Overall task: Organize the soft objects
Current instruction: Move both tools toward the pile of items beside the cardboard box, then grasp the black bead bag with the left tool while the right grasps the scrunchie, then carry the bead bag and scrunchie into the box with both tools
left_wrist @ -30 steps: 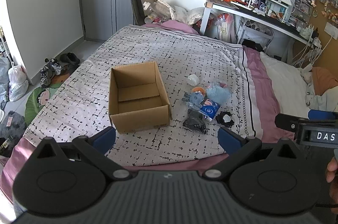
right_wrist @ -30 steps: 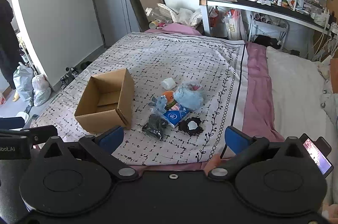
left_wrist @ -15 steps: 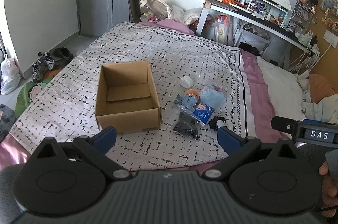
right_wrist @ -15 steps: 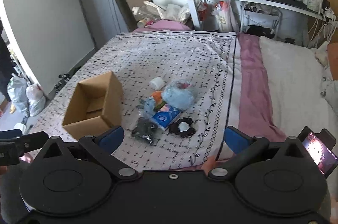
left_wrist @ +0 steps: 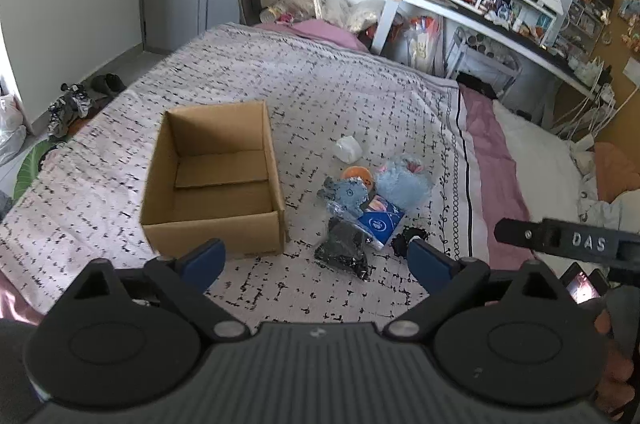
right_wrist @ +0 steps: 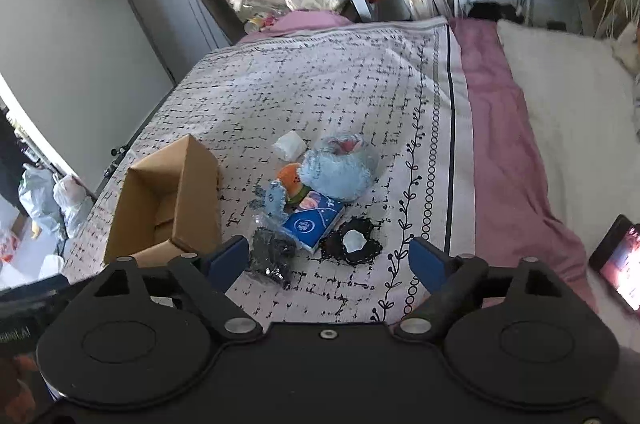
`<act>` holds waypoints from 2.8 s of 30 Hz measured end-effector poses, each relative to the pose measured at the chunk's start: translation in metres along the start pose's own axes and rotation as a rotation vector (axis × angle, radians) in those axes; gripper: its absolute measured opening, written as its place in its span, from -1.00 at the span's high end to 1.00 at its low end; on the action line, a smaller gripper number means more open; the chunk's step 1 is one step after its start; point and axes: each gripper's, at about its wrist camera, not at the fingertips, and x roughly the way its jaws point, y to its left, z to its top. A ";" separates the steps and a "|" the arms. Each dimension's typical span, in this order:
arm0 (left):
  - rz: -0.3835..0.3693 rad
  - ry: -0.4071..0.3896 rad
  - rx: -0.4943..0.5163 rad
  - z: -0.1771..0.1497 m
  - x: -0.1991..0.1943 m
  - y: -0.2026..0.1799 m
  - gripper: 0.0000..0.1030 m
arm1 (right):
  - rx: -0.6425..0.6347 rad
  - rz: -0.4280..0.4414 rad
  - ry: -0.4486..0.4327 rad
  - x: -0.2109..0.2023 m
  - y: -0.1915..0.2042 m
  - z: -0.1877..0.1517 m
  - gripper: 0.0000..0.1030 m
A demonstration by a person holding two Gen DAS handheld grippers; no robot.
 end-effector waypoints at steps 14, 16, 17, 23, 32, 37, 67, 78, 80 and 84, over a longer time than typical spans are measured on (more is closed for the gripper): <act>-0.020 0.087 0.007 0.011 0.071 -0.018 -0.59 | 0.125 0.028 0.109 0.066 -0.028 0.021 -0.42; -0.024 0.102 0.004 0.011 0.081 -0.020 -0.53 | 0.152 0.037 0.132 0.077 -0.034 0.020 -0.35; -0.026 0.110 0.003 0.011 0.087 -0.021 -0.51 | 0.166 0.040 0.143 0.083 -0.036 0.020 -0.32; -0.030 0.151 0.006 0.010 0.116 -0.026 -0.44 | 0.218 0.061 0.186 0.108 -0.047 0.019 -0.30; -0.036 0.202 -0.001 0.005 0.154 -0.032 -0.43 | 0.234 0.078 0.238 0.137 -0.052 0.020 -0.30; -0.028 0.238 -0.003 -0.002 0.177 -0.034 -0.43 | 0.250 0.083 0.280 0.154 -0.057 0.018 -0.31; -0.050 0.261 -0.041 -0.007 0.205 -0.031 0.24 | 0.249 0.065 0.350 0.202 -0.058 0.005 0.60; -0.097 0.163 -0.032 0.000 0.156 -0.036 0.26 | 0.229 0.074 0.243 0.158 -0.051 0.014 0.61; -0.104 0.147 -0.030 0.002 0.147 -0.036 0.26 | 0.221 0.077 0.223 0.149 -0.048 0.016 0.61; -0.113 0.120 -0.033 0.004 0.132 -0.034 0.26 | 0.198 0.090 0.179 0.136 -0.033 0.021 0.61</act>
